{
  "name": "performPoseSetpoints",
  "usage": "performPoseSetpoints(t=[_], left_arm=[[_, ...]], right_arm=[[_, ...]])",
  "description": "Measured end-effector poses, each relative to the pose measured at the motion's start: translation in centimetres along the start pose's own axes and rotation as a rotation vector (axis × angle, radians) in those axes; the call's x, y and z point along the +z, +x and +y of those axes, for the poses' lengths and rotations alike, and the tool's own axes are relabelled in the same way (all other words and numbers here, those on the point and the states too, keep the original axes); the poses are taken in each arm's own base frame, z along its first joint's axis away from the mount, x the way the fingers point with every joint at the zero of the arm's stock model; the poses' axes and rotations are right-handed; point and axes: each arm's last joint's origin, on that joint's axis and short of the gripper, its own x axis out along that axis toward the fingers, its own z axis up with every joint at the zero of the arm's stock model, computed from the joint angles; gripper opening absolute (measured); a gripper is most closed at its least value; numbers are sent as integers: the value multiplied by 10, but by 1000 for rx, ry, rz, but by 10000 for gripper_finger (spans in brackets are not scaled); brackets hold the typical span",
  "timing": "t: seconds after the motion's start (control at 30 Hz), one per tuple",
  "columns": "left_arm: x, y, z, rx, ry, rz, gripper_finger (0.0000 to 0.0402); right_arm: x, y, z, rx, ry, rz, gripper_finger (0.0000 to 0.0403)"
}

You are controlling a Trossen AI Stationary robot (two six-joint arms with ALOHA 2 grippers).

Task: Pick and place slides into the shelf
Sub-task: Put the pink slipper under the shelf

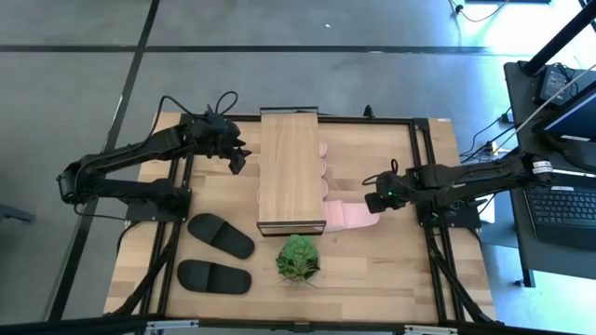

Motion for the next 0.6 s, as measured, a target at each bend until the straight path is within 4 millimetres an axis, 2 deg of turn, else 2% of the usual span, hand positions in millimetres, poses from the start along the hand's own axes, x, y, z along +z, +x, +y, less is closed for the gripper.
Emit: performPoseSetpoints(t=[0.4,0.6], left_arm=[[0,0,0,0,0,0,187],[0,0,0,0,0,0,187]], right_arm=[[-9,21,7,-85,11,71,207],[-8,29,9,-114,11,76,175]])
